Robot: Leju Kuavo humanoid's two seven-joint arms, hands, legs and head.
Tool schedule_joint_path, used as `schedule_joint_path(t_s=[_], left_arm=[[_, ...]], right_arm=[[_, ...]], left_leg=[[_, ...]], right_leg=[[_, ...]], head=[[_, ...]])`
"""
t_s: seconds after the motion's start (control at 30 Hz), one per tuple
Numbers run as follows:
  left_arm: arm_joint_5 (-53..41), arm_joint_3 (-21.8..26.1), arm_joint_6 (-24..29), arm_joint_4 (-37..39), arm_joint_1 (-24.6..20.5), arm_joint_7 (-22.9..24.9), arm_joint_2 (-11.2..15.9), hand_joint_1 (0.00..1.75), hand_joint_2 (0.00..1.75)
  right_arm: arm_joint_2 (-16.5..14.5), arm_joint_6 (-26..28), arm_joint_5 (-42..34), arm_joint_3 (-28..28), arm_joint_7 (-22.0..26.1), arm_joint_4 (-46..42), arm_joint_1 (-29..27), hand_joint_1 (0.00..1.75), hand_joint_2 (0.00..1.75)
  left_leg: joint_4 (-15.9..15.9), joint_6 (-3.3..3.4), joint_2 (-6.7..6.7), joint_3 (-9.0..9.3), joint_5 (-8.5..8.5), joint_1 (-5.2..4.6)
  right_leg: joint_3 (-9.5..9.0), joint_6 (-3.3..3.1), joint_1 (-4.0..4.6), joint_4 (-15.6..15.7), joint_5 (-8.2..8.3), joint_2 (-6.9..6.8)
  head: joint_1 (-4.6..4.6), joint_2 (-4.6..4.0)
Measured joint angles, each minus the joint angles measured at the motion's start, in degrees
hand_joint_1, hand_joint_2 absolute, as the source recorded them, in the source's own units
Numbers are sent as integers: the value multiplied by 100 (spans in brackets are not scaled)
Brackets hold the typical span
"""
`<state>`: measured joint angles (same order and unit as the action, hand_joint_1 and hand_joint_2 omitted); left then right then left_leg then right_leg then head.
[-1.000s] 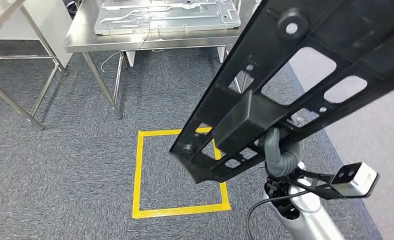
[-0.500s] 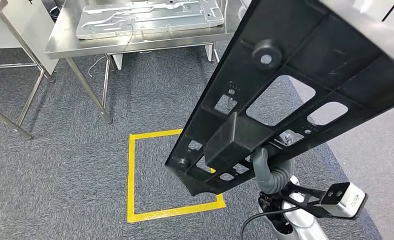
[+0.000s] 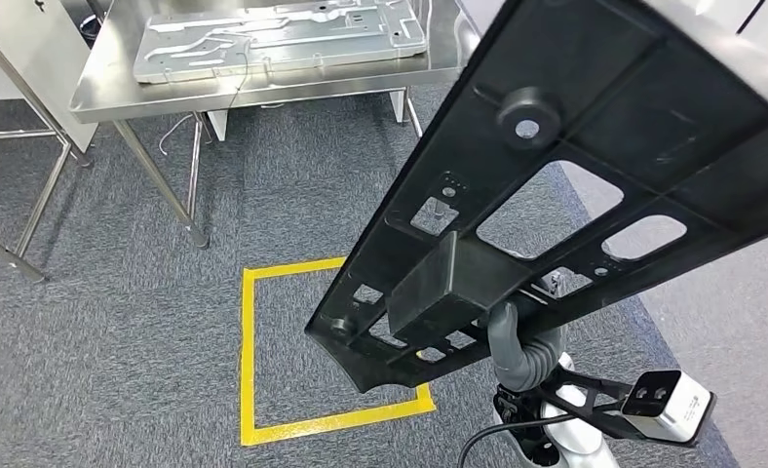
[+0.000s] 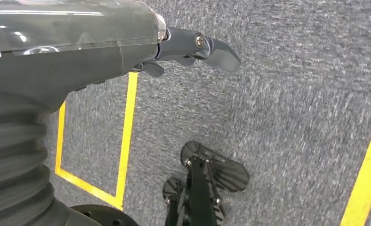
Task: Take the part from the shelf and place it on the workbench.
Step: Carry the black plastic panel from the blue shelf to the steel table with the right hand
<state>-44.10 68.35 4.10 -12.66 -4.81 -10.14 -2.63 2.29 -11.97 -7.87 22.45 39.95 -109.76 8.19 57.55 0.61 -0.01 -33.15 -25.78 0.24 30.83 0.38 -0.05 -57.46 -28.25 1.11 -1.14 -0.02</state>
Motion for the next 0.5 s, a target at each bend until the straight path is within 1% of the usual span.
schedule_joint_path(t_s=[0.03,0.07,0.1,0.13,0.17,0.2,0.23,0.27,0.3,0.33,0.37,0.4,0.43,0.5], left_arm=[[-5,3,-1,0,-1,1,-3,0,175],[-10,4,-1,0,-5,2,-5,0,175],[-15,4,-3,0,-9,2,-7,0,175],[-21,5,-6,0,-12,2,-7,0,175],[-25,5,-10,0,-13,2,-7,0,175],[-32,7,-16,0,-11,2,-7,0,175],[-37,7,-22,0,-10,2,-8,0,175],[-42,7,-28,0,-10,3,-8,0,175],[-49,8,-35,0,-9,3,-8,0,175],[-53,8,-40,0,-10,3,-8,0,175],[-39,7,-41,0,-16,8,-8,0,175],[41,-3,-34,0,-25,15,-5,0,175],[208,-47,-21,0,-33,30,-3,0,175],[642,-241,15,-1,-33,62,7,0,175]], right_arm=[[-32,-15,20,-18,1,-6,-9,175,175],[-59,-25,39,-34,1,-11,-15,175,175],[-79,-29,57,-49,2,-16,-24,175,175],[-95,-28,70,-61,2,-18,-35,175,175],[-107,-24,78,-72,2,-17,-50,175,175],[-118,-15,83,-79,1,-16,-63,175,175],[-131,2,86,-85,1,-15,-69,175,175],[-144,32,96,-88,1,-14,-70,175,175],[-156,77,115,-90,1,-14,-64,175,175],[-167,130,141,-90,1,-11,-54,175,175],[-178,177,172,-88,1,-10,-46,175,175],[-188,216,202,-87,0,-8,-41,175,175],[-200,252,229,-86,-2,-1,-38,175,175],[-225,337,267,-85,-5,17,-21,175,175]], left_leg=[[-30,31,5,23,3,15],[-60,60,11,49,5,31],[-76,84,17,72,1,38],[-77,100,22,83,-15,38],[-74,106,24,95,-31,37],[-72,107,25,112,-51,36],[-68,102,25,136,-74,36],[-65,92,23,174,-103,37],[-60,76,18,221,-137,39],[-55,47,3,255,-176,34],[-44,14,-12,276,-213,29],[-40,-21,-26,285,-238,25],[-41,-56,-39,282,-253,24],[-51,-117,-50,301,-277,38]], right_leg=[[30,28,-1,-83,-58,-12],[123,52,-4,-285,-171,-24],[291,73,-16,-615,-325,-38],[523,90,-26,-1031,-497,-45],[758,107,-39,-1424,-622,-47],[934,123,-52,-1678,-651,-50],[1008,134,-63,-1724,-567,-55],[955,138,-74,-1517,-362,-66],[802,134,-83,-1122,-90,-80],[615,126,-87,-708,118,-62],[459,111,-85,-357,258,-44],[365,92,-81,-154,304,-23],[333,67,-70,-96,271,-1],[314,-4,-59,-59,251,-32]], head=[[0,1],[0,1],[0,1],[0,1],[1,1],[1,1],[1,1],[1,1],[1,0],[1,0],[0,1],[0,1],[0,1],[0,1]])
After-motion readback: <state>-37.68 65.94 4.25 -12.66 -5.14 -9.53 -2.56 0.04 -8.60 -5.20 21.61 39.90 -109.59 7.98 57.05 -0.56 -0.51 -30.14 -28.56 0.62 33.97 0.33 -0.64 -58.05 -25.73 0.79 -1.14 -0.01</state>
